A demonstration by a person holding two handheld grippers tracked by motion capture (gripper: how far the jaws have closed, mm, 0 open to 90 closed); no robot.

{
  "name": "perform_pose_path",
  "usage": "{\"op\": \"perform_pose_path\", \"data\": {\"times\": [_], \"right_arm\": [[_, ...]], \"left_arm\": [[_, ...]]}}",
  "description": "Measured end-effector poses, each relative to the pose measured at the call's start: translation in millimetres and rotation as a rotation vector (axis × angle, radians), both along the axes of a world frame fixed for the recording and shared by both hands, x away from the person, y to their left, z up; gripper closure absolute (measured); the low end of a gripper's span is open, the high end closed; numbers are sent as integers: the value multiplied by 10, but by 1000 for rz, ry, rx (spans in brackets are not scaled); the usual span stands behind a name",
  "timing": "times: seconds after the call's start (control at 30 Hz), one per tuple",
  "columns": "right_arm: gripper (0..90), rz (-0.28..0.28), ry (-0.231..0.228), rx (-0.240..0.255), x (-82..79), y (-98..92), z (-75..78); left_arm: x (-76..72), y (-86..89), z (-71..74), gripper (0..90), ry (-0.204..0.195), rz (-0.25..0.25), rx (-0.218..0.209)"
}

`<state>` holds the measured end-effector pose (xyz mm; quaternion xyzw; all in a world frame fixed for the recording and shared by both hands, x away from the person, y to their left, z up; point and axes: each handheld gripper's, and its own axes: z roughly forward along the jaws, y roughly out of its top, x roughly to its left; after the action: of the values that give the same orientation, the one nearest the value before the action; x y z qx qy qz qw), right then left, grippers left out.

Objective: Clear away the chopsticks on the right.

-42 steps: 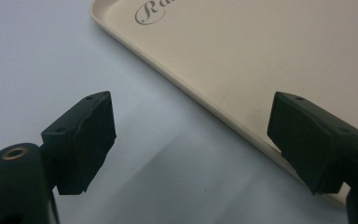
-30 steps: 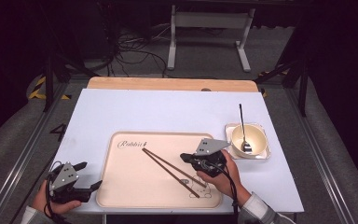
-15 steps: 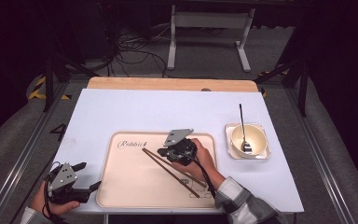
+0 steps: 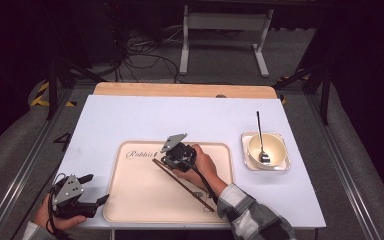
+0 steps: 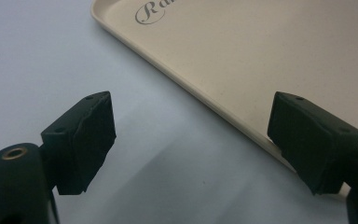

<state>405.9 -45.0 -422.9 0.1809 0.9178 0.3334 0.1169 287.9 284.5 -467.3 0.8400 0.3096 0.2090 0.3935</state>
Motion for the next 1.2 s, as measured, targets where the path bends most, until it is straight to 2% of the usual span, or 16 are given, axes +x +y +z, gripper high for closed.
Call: {"op": "perform_pose_path", "data": {"times": [0.07, 0.17, 0.2, 0.23, 0.33, 0.47, 0.53, 0.83, 0.87, 0.97, 1.2], "right_arm": [[900, 13, 22, 3, 19, 63, -1], [900, 31, 26, -9, 11, 128, -17], [900, 37, 33, -18, 4, 172, -36], [900, 34, 35, -51, 1, 245, -72], [900, 45, 42, -78, 5, 335, -130], [900, 33, 50, -102, 15, 377, -179], [900, 16, 53, -91, 45, 360, -183], [900, -80, 45, -106, 180, 149, -167], [900, -105, 36, -116, 204, 86, -160], [900, -136, 26, -135, 257, -63, -147], [900, -219, 27, -123, 342, -420, -143]], "left_arm": [[-11, 11, 2, 159, -2, -3, -1], [-33, 22, 16, 160, -8, 1, -6], [-36, 24, 22, 160, -13, 0, -8], [-38, 12, 30, 160, -16, 2, -14], [-40, -21, 41, 160, -23, -12, 5], [-38, -43, 43, 160, -29, -23, 10], [-36, -52, 44, 160, -26, -23, 3], [-3, -88, 42, 160, -21, -31, 7], [-3, -89, 41, 160, -21, -29, 8], [-5, -89, 43, 160, -20, -25, 8], [-16, -83, 55, 161, -30, -18, 7]]}}
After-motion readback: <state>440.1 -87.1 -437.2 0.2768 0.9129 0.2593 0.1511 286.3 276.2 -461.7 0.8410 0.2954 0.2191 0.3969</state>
